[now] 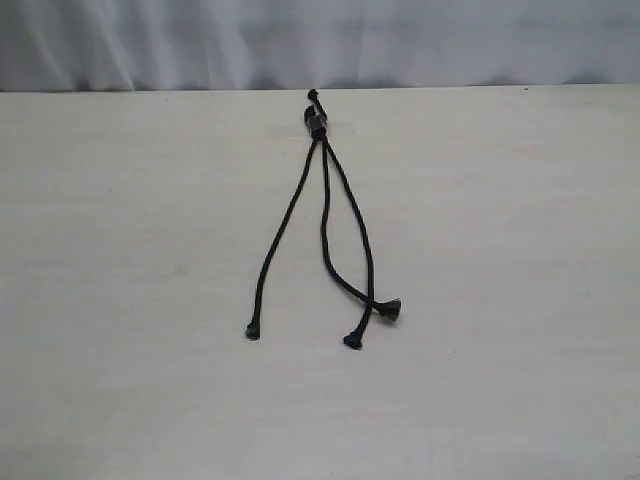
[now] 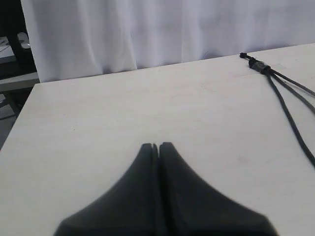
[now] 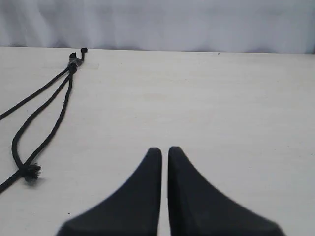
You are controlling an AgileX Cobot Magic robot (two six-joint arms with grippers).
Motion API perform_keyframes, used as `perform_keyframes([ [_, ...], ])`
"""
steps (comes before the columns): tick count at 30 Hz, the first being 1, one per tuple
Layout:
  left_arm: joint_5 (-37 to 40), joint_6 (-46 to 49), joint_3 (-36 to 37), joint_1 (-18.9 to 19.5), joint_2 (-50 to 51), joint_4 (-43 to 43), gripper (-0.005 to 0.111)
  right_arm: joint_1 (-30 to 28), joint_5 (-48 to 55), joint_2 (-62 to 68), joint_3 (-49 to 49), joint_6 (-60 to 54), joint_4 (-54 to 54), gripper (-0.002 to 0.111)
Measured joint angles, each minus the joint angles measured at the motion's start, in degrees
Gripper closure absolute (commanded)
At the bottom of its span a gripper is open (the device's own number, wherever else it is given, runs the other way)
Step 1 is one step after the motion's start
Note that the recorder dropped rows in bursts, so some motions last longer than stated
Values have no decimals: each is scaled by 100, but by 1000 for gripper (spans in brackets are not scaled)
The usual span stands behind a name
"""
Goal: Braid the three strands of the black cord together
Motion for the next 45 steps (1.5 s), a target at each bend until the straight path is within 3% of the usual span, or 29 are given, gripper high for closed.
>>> perform_keyframes([
  [9, 0, 0, 0, 0, 0, 0, 107, 0, -94, 0, 4, 0, 0, 104],
  [16, -9, 0, 0, 0, 0, 0, 107, 0, -2514, 0, 14, 0, 0, 104],
  [23, -100, 0, 0, 0, 0, 143, 107, 0, -2992, 0, 14, 0, 0, 104],
  [30, -1894, 11, 0, 0, -3, 144, 107, 0, -3038, 12, 14, 18, 0, 104],
  [34, -3135, 11, 0, 0, -12, 167, 107, 0, -2385, 443, -376, 195, 56, 104],
  [39, -4609, 11, 0, 0, -12, 167, 107, 0, -344, 1803, -1621, 214, 142, 104],
  [45, -5475, 11, 0, 0, -20, 167, 107, 0, 863, 4026, -2555, -156, 1031, 104],
])
